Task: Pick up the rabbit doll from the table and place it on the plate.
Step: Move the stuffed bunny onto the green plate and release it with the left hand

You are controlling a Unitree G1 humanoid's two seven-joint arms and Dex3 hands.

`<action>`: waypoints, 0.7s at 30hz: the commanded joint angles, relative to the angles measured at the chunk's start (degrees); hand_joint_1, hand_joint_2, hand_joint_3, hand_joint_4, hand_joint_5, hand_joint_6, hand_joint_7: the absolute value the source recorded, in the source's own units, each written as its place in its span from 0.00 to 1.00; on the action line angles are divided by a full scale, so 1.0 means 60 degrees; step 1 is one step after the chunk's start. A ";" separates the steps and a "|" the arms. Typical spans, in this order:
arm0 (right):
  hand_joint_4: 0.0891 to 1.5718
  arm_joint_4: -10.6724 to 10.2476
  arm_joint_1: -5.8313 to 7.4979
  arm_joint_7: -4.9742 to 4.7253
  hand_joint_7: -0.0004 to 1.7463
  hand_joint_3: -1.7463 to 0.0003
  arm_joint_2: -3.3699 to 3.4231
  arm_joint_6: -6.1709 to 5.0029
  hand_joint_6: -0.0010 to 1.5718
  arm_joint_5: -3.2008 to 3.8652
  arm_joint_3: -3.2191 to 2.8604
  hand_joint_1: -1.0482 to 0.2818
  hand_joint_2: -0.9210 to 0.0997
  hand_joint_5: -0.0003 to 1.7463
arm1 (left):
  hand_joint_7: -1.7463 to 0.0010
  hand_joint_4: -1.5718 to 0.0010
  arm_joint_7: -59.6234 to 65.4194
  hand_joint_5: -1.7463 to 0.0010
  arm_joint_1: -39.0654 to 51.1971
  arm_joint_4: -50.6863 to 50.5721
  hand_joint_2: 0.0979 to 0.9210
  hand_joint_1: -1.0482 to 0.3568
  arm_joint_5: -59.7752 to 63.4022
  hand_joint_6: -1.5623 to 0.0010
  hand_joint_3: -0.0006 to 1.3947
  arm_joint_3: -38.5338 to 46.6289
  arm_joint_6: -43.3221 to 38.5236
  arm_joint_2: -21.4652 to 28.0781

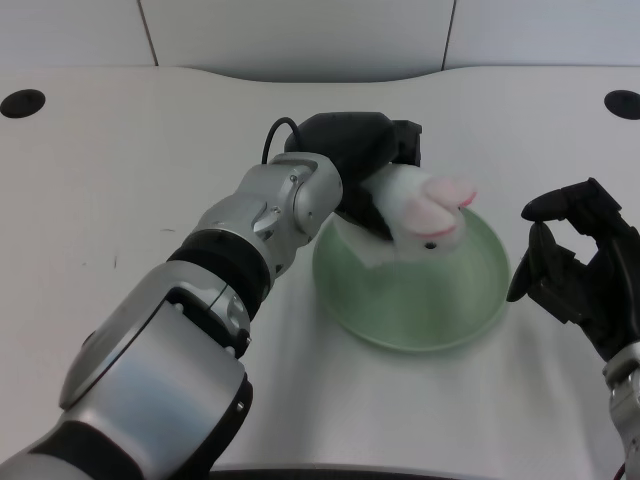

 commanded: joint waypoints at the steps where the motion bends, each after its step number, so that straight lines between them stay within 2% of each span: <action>1: 0.50 -0.0133 0.0127 -0.0049 1.00 0.43 -0.0021 -0.0094 0.27 0.0041 -0.0054 0.67 0.14 1.00 | 0.09 0.49 0.0143 0.23 0.0062 0.0118 1.00 0.64 0.0077 0.62 0.03 -0.0066 0.0149 0.0054; 5: 0.50 -0.0167 0.0155 -0.0119 1.00 0.42 0.0000 -0.0106 0.27 -0.0038 -0.0032 0.67 0.14 1.00 | 0.06 0.53 0.0042 0.20 0.0136 0.0149 0.99 0.62 -0.0028 0.67 0.04 0.0024 0.0224 0.0064; 6: 0.50 -0.0274 0.0179 -0.0204 1.00 0.42 0.0014 0.0014 0.27 -0.0074 -0.0014 0.67 0.14 1.00 | 0.06 0.54 -0.0044 0.19 0.0167 0.0167 0.98 0.61 -0.0089 0.68 0.03 0.0079 0.0282 0.0058; 9: 0.49 -0.0474 0.0223 -0.0370 1.00 0.41 0.0022 0.0219 0.26 -0.0183 0.0040 0.69 0.14 1.00 | 0.27 0.53 -0.0263 0.29 0.0186 0.0205 0.96 0.53 -0.0178 0.69 0.01 0.0136 0.0485 0.0031; 10: 0.49 -0.0400 0.0216 -0.0305 1.00 0.41 -0.0001 0.0098 0.26 -0.0172 0.0031 0.69 0.14 1.00 | 0.30 0.53 -0.0313 0.31 0.0184 0.0220 0.96 0.52 -0.0138 0.69 0.00 0.0088 0.0545 0.0024; 12: 0.49 -0.0224 0.0192 -0.0155 1.00 0.41 -0.0024 -0.0146 0.26 -0.0100 -0.0005 0.68 0.15 1.00 | 0.69 0.56 -0.0398 0.60 0.0157 0.0254 0.92 0.45 0.0022 0.62 0.00 -0.0078 0.0704 0.0018; 13: 0.49 -0.0216 0.0197 -0.0135 1.00 0.41 -0.0039 -0.0157 0.26 -0.0102 -0.0008 0.68 0.15 1.00 | 0.77 0.56 -0.0447 0.66 0.0149 0.0262 0.92 0.44 0.0083 0.60 0.00 -0.0145 0.0802 0.0016; 14: 0.49 -0.0269 0.0209 -0.0133 1.00 0.40 -0.0041 -0.0085 0.27 -0.0091 -0.0009 0.67 0.16 1.00 | 0.87 0.62 -0.0489 0.76 0.0142 0.0264 0.92 0.39 0.0123 0.64 0.00 -0.0191 0.0879 0.0016; 16: 0.49 -0.0373 0.0233 -0.0148 1.00 0.40 -0.0026 0.0043 0.27 -0.0071 -0.0014 0.67 0.16 1.00 | 0.94 0.66 -0.0575 0.82 0.0130 0.0261 0.91 0.35 0.0179 0.67 0.00 -0.0261 0.1000 0.0018; 17: 0.49 -0.0407 0.0241 -0.0156 1.00 0.39 -0.0013 0.0080 0.27 -0.0057 -0.0018 0.67 0.17 1.00 | 0.97 0.73 -0.0616 0.87 0.0124 0.0259 0.91 0.32 0.0197 0.73 0.00 -0.0298 0.1046 0.0021; 18: 0.49 -0.0425 0.0246 -0.0163 1.00 0.39 -0.0006 0.0097 0.27 -0.0050 -0.0019 0.67 0.17 1.00 | 0.99 0.76 -0.0644 0.89 0.0120 0.0254 0.91 0.31 0.0205 0.75 0.00 -0.0324 0.1079 0.0024; 20: 0.48 -0.0401 0.0244 -0.0121 1.00 0.39 -0.0004 0.0056 0.27 -0.0014 -0.0031 0.67 0.17 1.00 | 1.00 0.77 -0.0758 0.90 0.0100 0.0252 0.92 0.30 0.0267 0.77 0.00 -0.0395 0.1126 0.0050; 21: 0.48 -0.0375 0.0240 -0.0086 1.00 0.39 -0.0006 0.0016 0.27 0.0010 -0.0040 0.67 0.17 1.00 | 1.00 0.86 -0.0830 0.94 0.0085 0.0255 0.93 0.26 0.0310 0.86 0.00 -0.0438 0.1146 0.0069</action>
